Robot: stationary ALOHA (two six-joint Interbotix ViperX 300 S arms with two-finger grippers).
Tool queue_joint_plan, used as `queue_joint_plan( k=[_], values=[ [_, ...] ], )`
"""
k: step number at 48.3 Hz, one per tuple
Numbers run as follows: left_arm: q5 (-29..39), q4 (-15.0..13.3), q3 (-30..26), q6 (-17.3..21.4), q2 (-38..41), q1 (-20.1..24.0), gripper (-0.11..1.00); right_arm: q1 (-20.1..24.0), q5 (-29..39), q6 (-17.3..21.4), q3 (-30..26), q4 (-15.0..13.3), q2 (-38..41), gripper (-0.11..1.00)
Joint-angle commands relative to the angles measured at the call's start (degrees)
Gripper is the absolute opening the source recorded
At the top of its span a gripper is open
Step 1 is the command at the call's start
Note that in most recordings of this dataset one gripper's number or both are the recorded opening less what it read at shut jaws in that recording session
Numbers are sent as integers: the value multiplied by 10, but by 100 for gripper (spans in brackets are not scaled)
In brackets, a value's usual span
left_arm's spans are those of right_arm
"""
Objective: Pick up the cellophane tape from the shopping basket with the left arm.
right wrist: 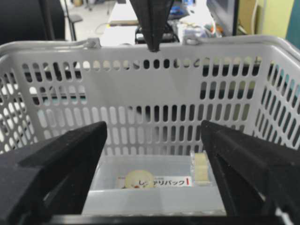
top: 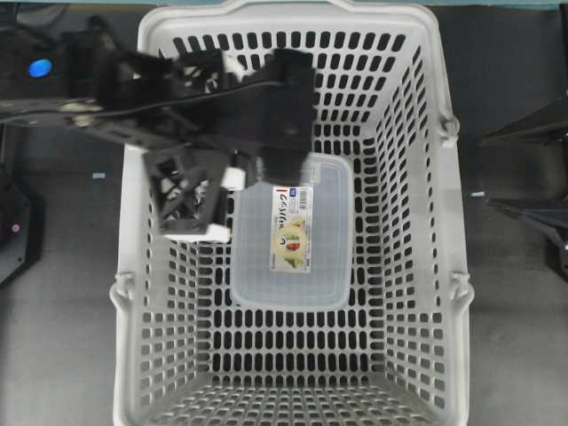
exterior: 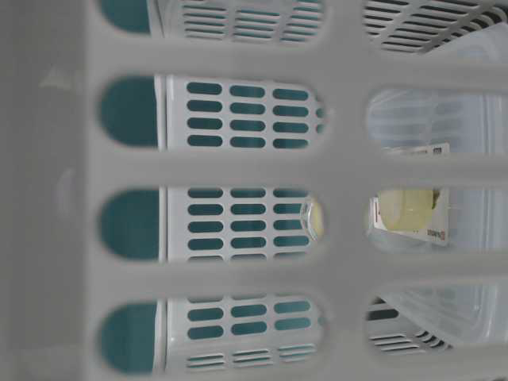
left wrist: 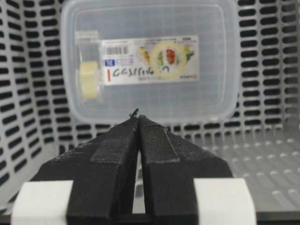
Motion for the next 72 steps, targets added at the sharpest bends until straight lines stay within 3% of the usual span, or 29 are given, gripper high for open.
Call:
queue_joint_plan(
  k=[1, 13, 16, 29, 32, 63, 72],
  values=[
    [44, 2, -76, 3, 27, 1, 0, 0, -2, 1, -14, 2, 3, 78],
    [101, 2, -158, 2, 77, 8, 1, 3, -4, 0, -14, 2, -1, 78],
    [108, 2, -164, 0, 86, 5, 6, 3, -4, 0, -13, 2, -4, 78],
    [112, 2, -157, -8, 120, -26, 81, 2, -4, 0, -12, 2, -14, 78],
    [106, 2, -146, -9, 127, -30, 89, 3, -4, 0, -11, 3, -16, 78],
    [-98, 2, 39, -45, 142, -41, 90, 2, -3, 0, -10, 2, -18, 78],
    [-142, 2, 61, -44, 148, -42, 90, -1, -2, 0, -9, 2, -18, 77]
  ],
)
